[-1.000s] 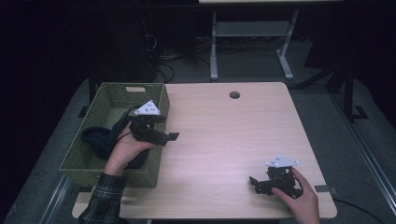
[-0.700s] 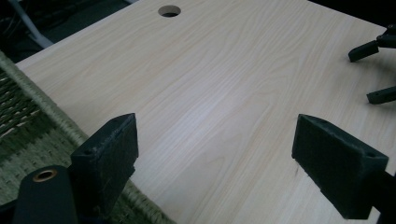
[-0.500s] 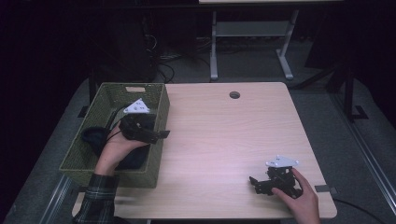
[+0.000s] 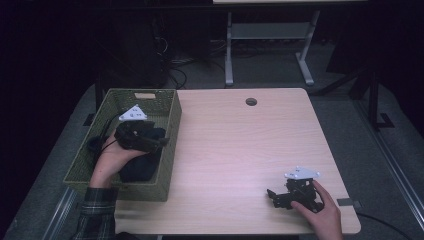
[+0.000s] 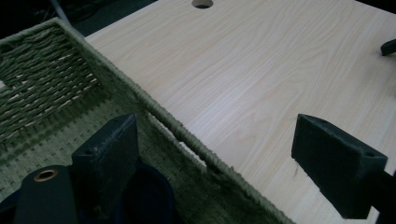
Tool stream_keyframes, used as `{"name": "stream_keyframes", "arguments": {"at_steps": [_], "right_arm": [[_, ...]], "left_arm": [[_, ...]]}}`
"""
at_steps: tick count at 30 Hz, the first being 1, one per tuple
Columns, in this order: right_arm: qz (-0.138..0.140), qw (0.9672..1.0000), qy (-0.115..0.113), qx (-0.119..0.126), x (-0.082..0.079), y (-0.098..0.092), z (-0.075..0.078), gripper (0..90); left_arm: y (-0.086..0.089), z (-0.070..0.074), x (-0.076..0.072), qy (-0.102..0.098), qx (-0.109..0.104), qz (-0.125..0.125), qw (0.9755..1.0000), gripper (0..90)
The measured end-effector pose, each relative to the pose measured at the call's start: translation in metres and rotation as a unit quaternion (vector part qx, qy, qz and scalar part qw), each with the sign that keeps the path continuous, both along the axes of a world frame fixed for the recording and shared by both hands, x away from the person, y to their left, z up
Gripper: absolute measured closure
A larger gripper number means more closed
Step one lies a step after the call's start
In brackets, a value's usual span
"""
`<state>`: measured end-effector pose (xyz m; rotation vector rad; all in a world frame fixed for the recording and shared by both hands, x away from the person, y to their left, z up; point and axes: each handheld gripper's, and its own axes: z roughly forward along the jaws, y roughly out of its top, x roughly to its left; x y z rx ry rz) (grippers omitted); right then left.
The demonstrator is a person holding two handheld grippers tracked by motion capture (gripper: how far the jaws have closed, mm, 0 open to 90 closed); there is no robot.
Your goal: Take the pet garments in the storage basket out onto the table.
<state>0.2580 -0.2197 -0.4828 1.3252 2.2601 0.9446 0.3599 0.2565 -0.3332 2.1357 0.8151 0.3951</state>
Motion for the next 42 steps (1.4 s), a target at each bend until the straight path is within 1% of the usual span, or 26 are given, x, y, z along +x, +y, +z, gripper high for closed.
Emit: {"name": "stream_keyframes", "arguments": {"at_steps": [9, 10, 11, 15, 17, 20, 22, 23, 25, 28, 32, 39, 42], "right_arm": [[0.0, 1.0, 0.0, 0.0, 0.0, 0.0, 0.0, 0.4], [0.0, 1.0, 0.0, 0.0, 0.0, 0.0, 0.0, 0.4], [0.0, 1.0, 0.0, 0.0, 0.0, 0.0, 0.0, 0.4], [0.0, 1.0, 0.0, 0.0, 0.0, 0.0, 0.0, 0.4], [0.0, 1.0, 0.0, 0.0, 0.0, 0.0, 0.0, 0.4], [0.0, 1.0, 0.0, 0.0, 0.0, 0.0, 0.0, 0.4], [0.0, 1.0, 0.0, 0.0, 0.0, 0.0, 0.0, 0.4], [0.0, 1.0, 0.0, 0.0, 0.0, 0.0, 0.0, 0.4], [0.0, 1.0, 0.0, 0.0, 0.0, 0.0, 0.0, 0.4], [0.0, 1.0, 0.0, 0.0, 0.0, 0.0, 0.0, 0.4], [0.0, 1.0, 0.0, 0.0, 0.0, 0.0, 0.0, 0.4], [0.0, 1.0, 0.0, 0.0, 0.0, 0.0, 0.0, 0.4], [0.0, 1.0, 0.0, 0.0, 0.0, 0.0, 0.0, 0.4]], "left_arm": [[0.015, 0.001, 0.0, -0.002, 0.004, 0.019, 0.9998, 14.9], [0.019, 0.001, 0.0, -0.005, 0.01, 0.018, 0.9998, 15.9], [0.021, 0.001, 0.0, -0.004, 0.009, 0.021, 0.9997, 17.2], [0.03, 0.001, 0.0, -0.006, 0.011, 0.035, 0.9993, 17.2], [0.036, 0.0, 0.001, -0.006, 0.015, 0.044, 0.9989, 17.2], [0.042, -0.001, 0.001, -0.004, 0.021, 0.052, 0.9984, 17.2], [0.046, -0.002, 0.001, -0.003, 0.017, 0.06, 0.9981, 17.2], [0.049, -0.003, 0.002, -0.001, 0.018, 0.063, 0.9979, 17.2], [0.053, -0.004, 0.001, 0.003, 0.022, 0.066, 0.9976, 20.4], [0.061, -0.007, 0.002, 0.009, 0.031, 0.076, 0.9966, 20.5], [0.067, -0.01, 0.004, 0.017, 0.038, 0.087, 0.9953, 20.6], [0.076, -0.02, 0.007, 0.033, 0.055, 0.099, 0.993, 22.0], [0.079, -0.025, 0.009, 0.041, 0.06, 0.099, 0.9924, 23.1]]}}
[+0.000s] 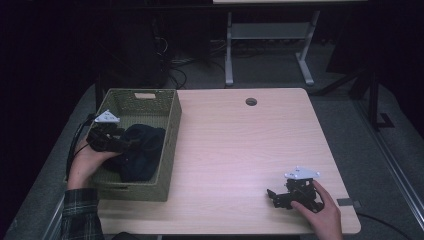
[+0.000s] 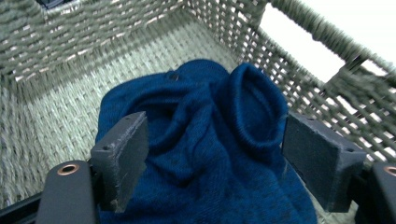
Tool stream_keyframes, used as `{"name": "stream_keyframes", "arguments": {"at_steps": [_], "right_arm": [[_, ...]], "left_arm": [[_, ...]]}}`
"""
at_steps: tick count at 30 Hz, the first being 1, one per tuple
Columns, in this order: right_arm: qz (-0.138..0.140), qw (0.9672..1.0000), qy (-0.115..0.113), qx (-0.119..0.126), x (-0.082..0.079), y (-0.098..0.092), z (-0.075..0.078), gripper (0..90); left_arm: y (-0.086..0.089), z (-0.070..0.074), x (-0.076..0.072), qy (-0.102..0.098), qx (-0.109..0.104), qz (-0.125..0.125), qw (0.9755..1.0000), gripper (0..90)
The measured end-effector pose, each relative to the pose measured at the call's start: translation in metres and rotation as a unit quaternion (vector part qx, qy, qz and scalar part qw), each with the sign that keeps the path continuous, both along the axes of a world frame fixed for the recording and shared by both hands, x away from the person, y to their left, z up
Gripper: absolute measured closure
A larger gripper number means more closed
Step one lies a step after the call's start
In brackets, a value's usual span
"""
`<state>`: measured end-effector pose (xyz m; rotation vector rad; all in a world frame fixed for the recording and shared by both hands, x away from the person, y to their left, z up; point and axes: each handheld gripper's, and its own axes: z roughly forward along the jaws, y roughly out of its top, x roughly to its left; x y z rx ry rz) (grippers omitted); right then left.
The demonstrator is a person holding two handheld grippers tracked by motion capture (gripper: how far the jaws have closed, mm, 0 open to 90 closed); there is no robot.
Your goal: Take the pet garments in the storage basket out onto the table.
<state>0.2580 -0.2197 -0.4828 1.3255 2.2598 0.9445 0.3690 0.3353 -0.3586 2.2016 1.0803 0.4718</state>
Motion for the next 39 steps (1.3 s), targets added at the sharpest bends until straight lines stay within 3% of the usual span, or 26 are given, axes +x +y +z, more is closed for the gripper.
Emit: {"name": "stream_keyframes", "arguments": {"at_steps": [10, 21, 27, 34, 39], "right_arm": [[0.0, 1.0, 0.0, 0.0, 0.0, 0.0, 0.0, 0.4], [0.0, 1.0, 0.0, 0.0, 0.0, 0.0, 0.0, 0.4], [0.0, 1.0, 0.0, 0.0, 0.0, 0.0, 0.0, 0.4], [0.0, 1.0, 0.0, 0.0, 0.0, 0.0, 0.0, 0.5], [0.0, 1.0, 0.0, 0.0, 0.0, 0.0, 0.0, 0.4]], "left_arm": [[0.003, -0.017, 0.007, 0.034, 0.018, 0.006, 0.9993, 25.5], [0.001, -0.029, 0.011, 0.073, 0.046, 0.0, 0.9963, 34.2], [-0.001, -0.034, 0.012, 0.091, 0.053, -0.011, 0.9944, 46.1], [-0.001, -0.038, 0.014, 0.122, 0.047, -0.016, 0.9913, 70.8], [0.004, -0.037, 0.015, 0.131, 0.024, -0.005, 0.9911, 79.5]]}}
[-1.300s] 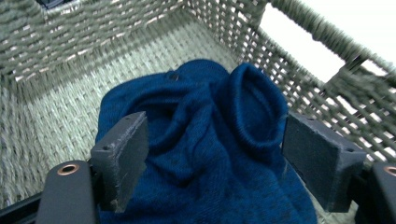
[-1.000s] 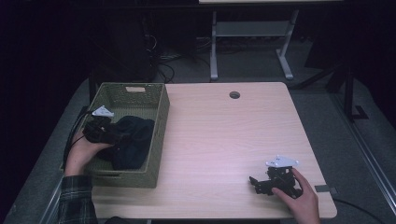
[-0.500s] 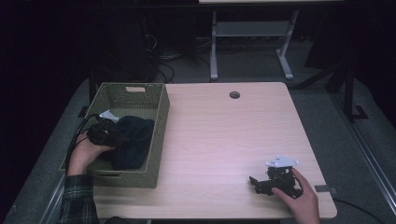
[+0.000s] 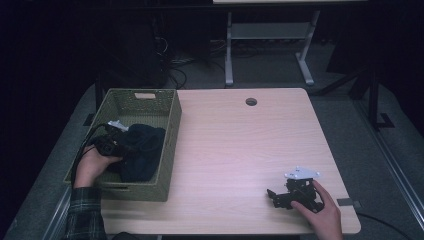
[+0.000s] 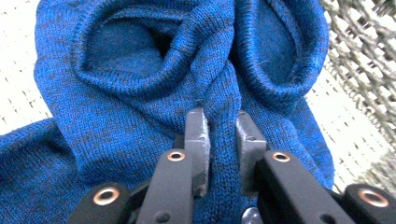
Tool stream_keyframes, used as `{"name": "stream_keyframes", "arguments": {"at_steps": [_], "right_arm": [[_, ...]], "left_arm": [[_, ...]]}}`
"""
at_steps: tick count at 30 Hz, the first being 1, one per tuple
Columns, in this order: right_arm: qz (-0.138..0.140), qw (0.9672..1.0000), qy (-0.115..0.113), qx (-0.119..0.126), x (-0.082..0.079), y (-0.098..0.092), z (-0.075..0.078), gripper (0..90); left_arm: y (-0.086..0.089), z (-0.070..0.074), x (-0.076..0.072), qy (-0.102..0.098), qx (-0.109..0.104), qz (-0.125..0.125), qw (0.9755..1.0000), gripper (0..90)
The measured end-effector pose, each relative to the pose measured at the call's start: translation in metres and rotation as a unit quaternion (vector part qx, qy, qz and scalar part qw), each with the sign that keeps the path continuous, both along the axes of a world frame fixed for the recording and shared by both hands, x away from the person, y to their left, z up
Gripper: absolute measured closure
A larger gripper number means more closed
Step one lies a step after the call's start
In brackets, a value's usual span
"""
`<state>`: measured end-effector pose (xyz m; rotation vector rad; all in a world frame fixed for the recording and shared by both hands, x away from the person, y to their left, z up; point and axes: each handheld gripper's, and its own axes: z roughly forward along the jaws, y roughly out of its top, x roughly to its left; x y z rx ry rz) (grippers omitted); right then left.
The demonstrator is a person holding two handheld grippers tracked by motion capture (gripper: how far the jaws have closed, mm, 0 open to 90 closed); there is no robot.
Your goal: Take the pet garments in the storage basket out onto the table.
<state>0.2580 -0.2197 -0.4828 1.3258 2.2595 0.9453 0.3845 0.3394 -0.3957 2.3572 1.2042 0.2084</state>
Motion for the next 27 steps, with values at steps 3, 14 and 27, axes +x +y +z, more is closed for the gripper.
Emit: {"name": "stream_keyframes", "arguments": {"at_steps": [3, 14, 27], "right_arm": [[0.0, 1.0, 0.0, 0.0, 0.0, 0.0, 0.0, 0.4], [0.0, 1.0, 0.0, 0.0, 0.0, 0.0, 0.0, 0.4], [0.0, 1.0, 0.0, 0.0, 0.0, 0.0, 0.0, 0.4]], "left_arm": [[0.004, 0.004, 0.0, -0.001, -0.02, 0.006, 0.9998, 80.5], [0.016, 0.016, -0.003, -0.021, -0.087, 0.032, 0.9955, 81.3], [0.024, 0.044, -0.015, -0.092, -0.16, 0.061, 0.9808, 82.0]]}}
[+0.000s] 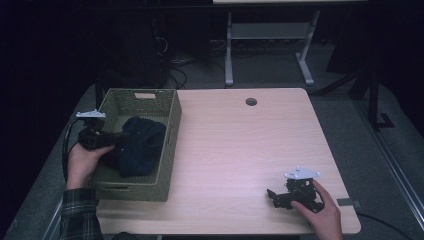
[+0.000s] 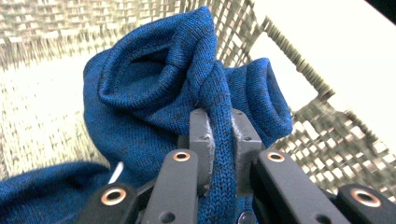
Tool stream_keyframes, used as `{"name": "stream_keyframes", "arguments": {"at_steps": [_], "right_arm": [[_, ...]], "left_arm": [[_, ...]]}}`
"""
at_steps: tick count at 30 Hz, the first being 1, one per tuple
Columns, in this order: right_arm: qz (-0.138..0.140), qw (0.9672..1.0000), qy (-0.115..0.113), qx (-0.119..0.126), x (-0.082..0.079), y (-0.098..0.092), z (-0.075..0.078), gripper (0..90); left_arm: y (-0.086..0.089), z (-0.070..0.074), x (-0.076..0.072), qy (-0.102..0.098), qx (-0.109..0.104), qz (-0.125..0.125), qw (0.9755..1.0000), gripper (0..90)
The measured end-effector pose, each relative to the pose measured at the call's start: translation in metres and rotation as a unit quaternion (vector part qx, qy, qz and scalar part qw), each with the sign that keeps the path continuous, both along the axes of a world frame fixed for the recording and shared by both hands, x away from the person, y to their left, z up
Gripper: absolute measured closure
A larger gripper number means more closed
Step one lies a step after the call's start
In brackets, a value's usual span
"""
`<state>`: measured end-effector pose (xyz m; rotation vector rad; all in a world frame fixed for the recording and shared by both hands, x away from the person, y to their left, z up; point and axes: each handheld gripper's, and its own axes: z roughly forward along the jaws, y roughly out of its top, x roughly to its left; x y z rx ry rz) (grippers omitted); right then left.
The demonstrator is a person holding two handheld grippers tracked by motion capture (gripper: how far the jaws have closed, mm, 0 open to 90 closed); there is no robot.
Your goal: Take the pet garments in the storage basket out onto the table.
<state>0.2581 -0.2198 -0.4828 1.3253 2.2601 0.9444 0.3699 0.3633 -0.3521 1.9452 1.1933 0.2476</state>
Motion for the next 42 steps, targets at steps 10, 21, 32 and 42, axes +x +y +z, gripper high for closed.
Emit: {"name": "stream_keyframes", "arguments": {"at_steps": [10, 21, 32, 42], "right_arm": [[-0.001, 1.0, 0.0, 0.0, 0.0, 0.0, 0.0, 0.4], [-0.001, 1.0, 0.0, 0.0, 0.001, 0.0, 0.0, 0.4], [-0.001, 1.0, 0.0, 0.0, 0.001, 0.0, 0.0, 0.4], [-0.002, 1.0, 0.001, 0.0, 0.001, 0.0, 0.0, 0.4]], "left_arm": [[0.0, 0.025, -0.009, -0.05, -0.045, 0.005, 0.9977, 82.2], [0.0, 0.054, -0.013, -0.093, -0.078, 0.004, 0.9926, 82.3], [-0.005, 0.075, -0.017, -0.111, -0.097, -0.02, 0.9889, 82.2], [-0.021, 0.098, -0.018, -0.133, -0.1, -0.043, 0.985, 82.2]]}}
